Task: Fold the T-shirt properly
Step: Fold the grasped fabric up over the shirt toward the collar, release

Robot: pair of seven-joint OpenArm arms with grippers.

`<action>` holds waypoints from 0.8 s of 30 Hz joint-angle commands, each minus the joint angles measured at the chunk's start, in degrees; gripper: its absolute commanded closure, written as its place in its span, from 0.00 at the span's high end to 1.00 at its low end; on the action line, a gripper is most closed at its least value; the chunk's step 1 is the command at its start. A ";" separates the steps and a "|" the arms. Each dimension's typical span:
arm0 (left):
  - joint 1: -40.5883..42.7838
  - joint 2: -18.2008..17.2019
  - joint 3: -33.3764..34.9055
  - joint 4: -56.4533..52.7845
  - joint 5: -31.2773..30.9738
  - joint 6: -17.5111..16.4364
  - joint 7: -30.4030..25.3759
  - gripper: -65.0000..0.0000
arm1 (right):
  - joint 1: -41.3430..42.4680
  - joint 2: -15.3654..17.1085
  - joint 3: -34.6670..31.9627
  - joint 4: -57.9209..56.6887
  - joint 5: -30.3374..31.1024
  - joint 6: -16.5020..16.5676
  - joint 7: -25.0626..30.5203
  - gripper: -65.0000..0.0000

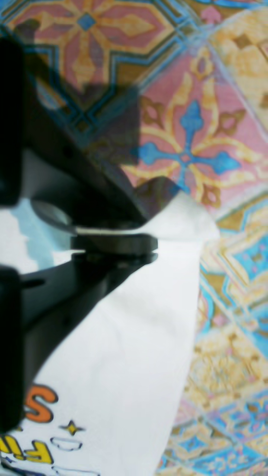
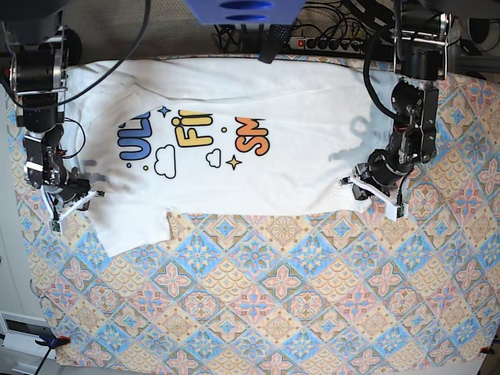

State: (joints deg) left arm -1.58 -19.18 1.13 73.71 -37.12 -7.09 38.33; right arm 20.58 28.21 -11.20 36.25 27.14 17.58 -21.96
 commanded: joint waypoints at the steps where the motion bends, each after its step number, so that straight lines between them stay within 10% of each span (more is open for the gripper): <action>1: 0.31 -1.00 -1.52 2.02 -0.11 -0.07 -0.66 0.00 | -0.14 2.26 0.61 2.74 0.51 1.19 1.08 0.01; 24: 24.75 -1.70 -13.39 25.50 -0.28 -0.16 -0.57 0.00 | -36.89 2.43 29.88 47.05 0.69 7.43 -9.12 0.01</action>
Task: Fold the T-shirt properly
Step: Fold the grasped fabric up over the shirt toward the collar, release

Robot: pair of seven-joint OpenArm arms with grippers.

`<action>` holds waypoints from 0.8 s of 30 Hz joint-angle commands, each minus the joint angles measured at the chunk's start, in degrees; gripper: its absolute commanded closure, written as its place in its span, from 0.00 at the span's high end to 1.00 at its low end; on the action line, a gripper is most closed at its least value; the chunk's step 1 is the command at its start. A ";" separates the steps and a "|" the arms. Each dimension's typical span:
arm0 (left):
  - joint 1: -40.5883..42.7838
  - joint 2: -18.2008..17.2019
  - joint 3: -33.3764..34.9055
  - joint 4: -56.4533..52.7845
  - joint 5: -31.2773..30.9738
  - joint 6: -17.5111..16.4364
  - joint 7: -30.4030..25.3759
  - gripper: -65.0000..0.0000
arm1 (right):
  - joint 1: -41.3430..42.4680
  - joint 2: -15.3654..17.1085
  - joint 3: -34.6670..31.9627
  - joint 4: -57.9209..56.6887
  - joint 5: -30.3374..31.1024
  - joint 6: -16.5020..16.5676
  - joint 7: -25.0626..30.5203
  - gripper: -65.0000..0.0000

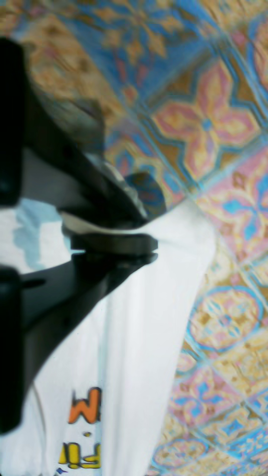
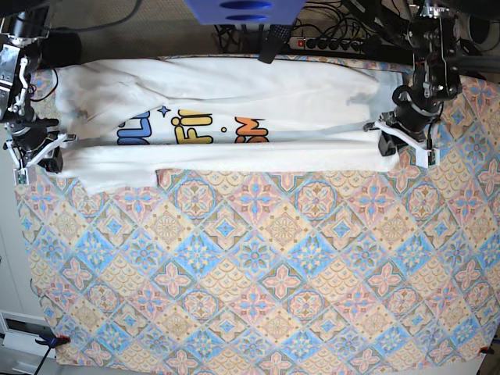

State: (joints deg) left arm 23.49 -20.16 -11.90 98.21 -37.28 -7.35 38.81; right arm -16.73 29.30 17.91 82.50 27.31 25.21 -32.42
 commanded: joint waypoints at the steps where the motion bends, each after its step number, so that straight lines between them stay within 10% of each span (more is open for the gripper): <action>1: 0.91 -0.72 -0.36 1.52 -0.22 0.10 -1.05 0.00 | -1.33 1.34 1.21 2.20 0.51 -0.20 1.35 0.01; 16: 6.62 -0.80 1.57 1.26 0.57 0.10 -0.87 0.00 | -8.81 1.34 1.21 5.63 0.25 -0.20 -4.63 0.17; 24: 7.86 -1.51 3.24 1.70 2.42 0.19 -0.79 0.42 | -8.89 -1.91 7.36 8.01 0.16 -0.46 -7.62 0.44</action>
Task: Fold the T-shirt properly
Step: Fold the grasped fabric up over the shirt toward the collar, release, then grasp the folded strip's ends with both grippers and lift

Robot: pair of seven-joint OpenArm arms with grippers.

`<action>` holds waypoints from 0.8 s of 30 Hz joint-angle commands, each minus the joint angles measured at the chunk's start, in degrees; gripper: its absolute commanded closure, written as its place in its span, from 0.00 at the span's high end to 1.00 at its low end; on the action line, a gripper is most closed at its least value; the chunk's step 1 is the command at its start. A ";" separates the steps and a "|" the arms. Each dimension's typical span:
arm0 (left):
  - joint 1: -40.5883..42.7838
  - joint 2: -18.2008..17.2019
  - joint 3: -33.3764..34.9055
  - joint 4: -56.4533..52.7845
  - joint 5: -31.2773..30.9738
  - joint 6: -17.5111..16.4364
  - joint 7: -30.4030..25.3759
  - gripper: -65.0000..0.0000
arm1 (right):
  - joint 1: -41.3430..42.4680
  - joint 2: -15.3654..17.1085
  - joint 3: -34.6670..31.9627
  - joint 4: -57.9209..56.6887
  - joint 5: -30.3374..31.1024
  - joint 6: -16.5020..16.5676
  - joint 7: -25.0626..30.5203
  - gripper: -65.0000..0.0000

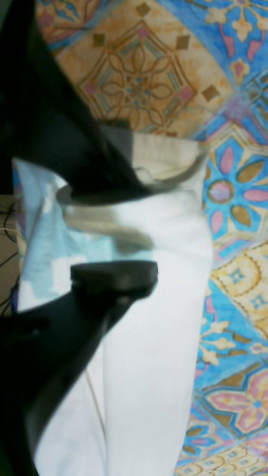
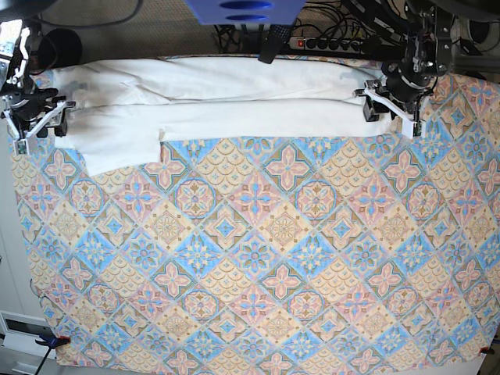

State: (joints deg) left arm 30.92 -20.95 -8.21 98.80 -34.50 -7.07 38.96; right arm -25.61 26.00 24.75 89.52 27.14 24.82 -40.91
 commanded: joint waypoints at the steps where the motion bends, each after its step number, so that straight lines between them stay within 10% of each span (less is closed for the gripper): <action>1: 0.51 -0.72 -0.89 1.20 -0.36 -0.09 -0.94 0.46 | -0.20 0.42 2.63 1.78 0.34 -0.07 -0.37 0.44; 9: 0.95 -0.54 -8.98 1.46 -12.75 -0.09 -1.03 0.58 | -0.20 -3.63 7.91 10.57 0.34 -0.07 -2.66 0.48; 24: 0.69 -0.54 -9.95 1.46 -14.60 -0.09 -1.03 0.59 | 19.94 -2.75 -8.88 -5.69 -15.05 0.19 -2.13 0.48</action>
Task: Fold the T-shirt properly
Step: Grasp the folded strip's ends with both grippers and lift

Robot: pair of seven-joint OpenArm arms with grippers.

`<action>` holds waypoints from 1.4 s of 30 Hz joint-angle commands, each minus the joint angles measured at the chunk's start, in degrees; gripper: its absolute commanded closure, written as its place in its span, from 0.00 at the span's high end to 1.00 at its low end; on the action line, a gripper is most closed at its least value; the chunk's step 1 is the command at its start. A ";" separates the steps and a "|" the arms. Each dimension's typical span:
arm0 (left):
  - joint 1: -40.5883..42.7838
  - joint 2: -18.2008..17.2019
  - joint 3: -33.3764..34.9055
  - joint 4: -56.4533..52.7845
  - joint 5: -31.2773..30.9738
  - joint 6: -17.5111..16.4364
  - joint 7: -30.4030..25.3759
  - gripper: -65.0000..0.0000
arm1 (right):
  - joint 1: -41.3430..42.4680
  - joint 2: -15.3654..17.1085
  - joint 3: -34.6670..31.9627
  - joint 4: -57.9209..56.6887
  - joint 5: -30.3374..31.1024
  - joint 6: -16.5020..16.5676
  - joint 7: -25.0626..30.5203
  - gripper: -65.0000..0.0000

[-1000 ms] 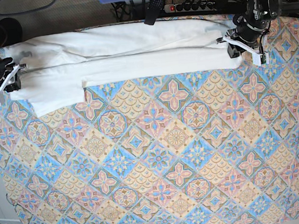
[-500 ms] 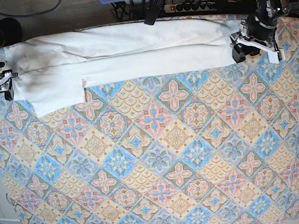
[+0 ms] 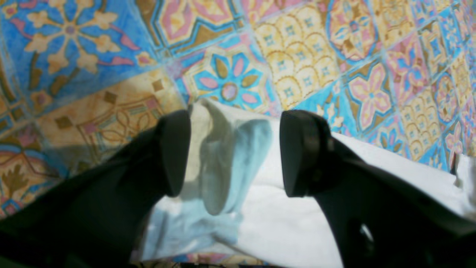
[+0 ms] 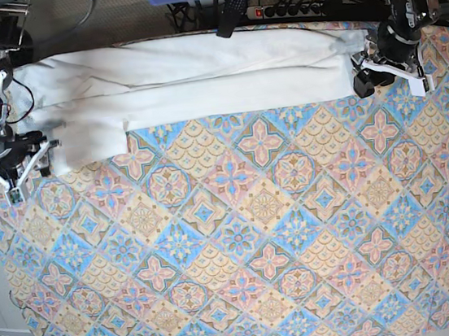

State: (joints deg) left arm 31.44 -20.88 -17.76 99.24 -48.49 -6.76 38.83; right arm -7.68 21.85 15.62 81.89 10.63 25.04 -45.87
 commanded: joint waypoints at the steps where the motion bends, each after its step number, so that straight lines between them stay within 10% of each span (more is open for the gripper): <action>1: 0.16 -0.61 -0.48 1.02 -0.61 -0.40 -0.89 0.58 | 3.33 1.41 -0.54 -0.52 1.10 -0.03 3.01 0.48; 22: -0.01 -0.70 -0.40 1.02 -0.61 -0.40 -0.89 0.58 | 10.36 1.49 -10.03 -22.41 1.01 0.06 12.77 0.47; 30: -0.01 -0.70 -0.31 1.02 -0.61 -0.40 -0.89 0.58 | 10.28 1.49 -11.70 -22.15 1.19 10.70 12.77 0.01; 42: -0.63 -0.70 -0.48 1.02 -0.52 -0.40 -0.89 0.58 | -7.83 1.23 -0.45 10.82 3.12 11.40 5.12 0.00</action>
State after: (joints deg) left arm 30.68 -20.69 -17.76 99.24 -48.49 -6.94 38.96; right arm -15.84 22.26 14.81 92.29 13.26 35.97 -41.60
